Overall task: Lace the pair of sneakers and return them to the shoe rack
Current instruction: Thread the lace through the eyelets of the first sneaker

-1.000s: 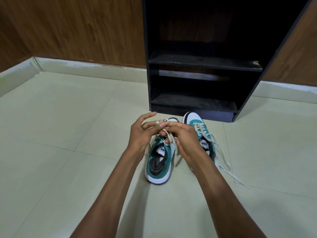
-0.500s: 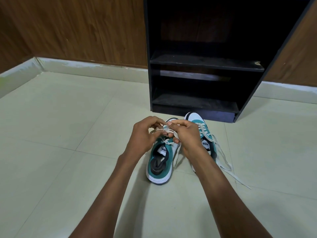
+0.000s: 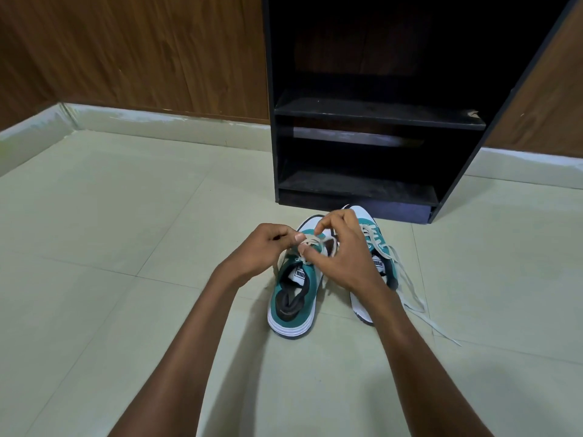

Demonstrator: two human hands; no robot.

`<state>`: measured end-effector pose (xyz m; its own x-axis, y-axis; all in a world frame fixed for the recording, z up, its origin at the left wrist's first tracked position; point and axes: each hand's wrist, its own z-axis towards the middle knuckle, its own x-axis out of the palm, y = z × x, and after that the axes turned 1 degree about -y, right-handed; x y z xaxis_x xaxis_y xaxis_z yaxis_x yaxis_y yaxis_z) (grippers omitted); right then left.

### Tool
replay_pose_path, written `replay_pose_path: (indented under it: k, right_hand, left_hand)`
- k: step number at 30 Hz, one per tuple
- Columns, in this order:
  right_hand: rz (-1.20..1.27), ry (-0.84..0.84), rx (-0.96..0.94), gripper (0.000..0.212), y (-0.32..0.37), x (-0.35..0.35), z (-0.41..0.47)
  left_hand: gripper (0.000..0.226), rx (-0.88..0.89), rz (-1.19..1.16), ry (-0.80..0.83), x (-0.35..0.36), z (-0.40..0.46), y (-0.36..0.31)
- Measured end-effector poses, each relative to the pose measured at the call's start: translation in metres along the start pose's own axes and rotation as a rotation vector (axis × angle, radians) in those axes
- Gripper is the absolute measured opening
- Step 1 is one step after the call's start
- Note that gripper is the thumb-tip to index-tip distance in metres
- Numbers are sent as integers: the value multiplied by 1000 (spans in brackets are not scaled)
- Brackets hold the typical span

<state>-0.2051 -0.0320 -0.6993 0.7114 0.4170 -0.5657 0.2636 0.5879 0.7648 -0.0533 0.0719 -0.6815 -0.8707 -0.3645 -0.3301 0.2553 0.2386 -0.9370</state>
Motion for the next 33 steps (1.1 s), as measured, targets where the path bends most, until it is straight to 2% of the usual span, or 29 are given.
replay_pose_path:
  k: [2, 4, 9, 14, 18, 22, 25, 28, 30, 33]
  right_hand:
    - [-201, -81, -164, 51, -5, -3, -5]
    - [-252, -105, -201, 56, -8, -4, -8]
    - [-296, -61, -227, 37, -13, -1, -7]
    - [-303, -44, -218, 46, -11, -4, -10]
    - [-408, -71, -219, 27, -7, -1, -13]
    - [-405, -63, -171, 20, -7, -10, -12]
    - [-422, 17, -75, 23, -10, -27, -13]
    - [-416, 130, 20, 20, -18, -49, -14]
    - [-370, 214, 89, 17, -20, -60, -15]
    - [-257, 302, 181, 21, -10, -69, -16]
  left_hand:
    - [26, -50, -127, -7, 1, 1, -2]
    - [23, -70, -171, -9, 1, 1, -4]
    - [20, -118, -253, -4, 1, -1, -3]
    - [26, -209, -320, 6, 2, -1, 2]
    - [27, -218, -347, -13, 6, 0, 6]
    - [20, -203, -380, -128, 8, 0, 7]
    - [16, -221, -424, -337, -3, 2, 21]
    - [21, -235, -235, -553, -19, 2, 43]
    - [22, -218, -193, -512, -22, -2, 51]
    - [16, -231, -120, -348, -21, -6, 54]
